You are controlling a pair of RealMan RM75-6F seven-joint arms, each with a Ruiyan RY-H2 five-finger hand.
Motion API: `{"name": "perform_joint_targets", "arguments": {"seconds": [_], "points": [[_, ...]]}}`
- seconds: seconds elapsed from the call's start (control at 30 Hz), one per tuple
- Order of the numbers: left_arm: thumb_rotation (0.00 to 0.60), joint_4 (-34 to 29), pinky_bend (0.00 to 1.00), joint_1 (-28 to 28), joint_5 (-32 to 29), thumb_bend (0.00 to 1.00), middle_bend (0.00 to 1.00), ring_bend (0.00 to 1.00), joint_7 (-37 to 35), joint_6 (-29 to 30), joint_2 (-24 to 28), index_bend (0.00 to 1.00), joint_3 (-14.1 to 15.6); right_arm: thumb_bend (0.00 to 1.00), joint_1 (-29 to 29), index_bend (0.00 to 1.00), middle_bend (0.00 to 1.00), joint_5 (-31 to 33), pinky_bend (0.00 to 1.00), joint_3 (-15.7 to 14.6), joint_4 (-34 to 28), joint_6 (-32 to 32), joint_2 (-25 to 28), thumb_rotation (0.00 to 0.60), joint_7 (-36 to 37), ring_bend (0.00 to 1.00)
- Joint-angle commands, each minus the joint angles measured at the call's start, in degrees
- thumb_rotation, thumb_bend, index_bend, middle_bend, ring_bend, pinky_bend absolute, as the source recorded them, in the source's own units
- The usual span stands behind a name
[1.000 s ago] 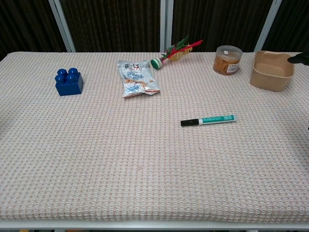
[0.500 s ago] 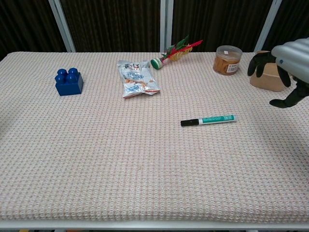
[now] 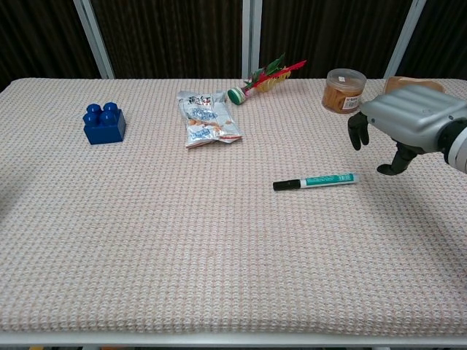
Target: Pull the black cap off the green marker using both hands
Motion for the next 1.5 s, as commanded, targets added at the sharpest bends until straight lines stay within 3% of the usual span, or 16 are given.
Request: {"name": "perform_joint_targets", "arguments": {"seconds": [0.03,0.2,0.5,1.17,1.5], "points": [[0.6,-0.1,0.18,-0.5,-0.3,0.09,0.18,0.12,0.1,-1.0,0.1,0.19,0.0,0.12,1.0,0.46,0.41,0.9,0.86,-0.4,2.2,-0.8,-2.0,0.6,1.4,0.78],[0.6,-0.4,0.18,-1.0,-1.4,0.09,0.18,0.12,0.8,-2.7,0.4,0.19,0.1,0.14,1.3,0.46,0.43,0.7,0.86,-0.9,5.0,0.4,-5.3,0.6,3.1,0.78],[0.6,-0.7,0.17,-1.7,-2.7,0.09,0.18,0.12,-0.5,-3.9,1.0,0.19,-0.8,0.28,1.0,0.49,0.47,-1.7,0.87,-1.5,11.3,5.8,-11.6,0.6,4.0,0.79],[0.6,1.0,0.17,-2.4,-3.0,0.09,0.18,0.12,-3.6,-5.7,1.1,0.19,-0.4,0.27,1.2,0.46,0.41,3.7,0.87,-1.7,11.2,4.8,-13.3,0.6,0.3,0.78],[0.6,1.1,0.17,-2.4,-3.2,0.09,0.18,0.12,-4.0,-5.6,1.1,0.21,-0.4,0.27,1.8,0.46,0.44,4.1,0.87,-1.4,13.2,6.1,-15.9,0.6,-0.9,0.78]]}}
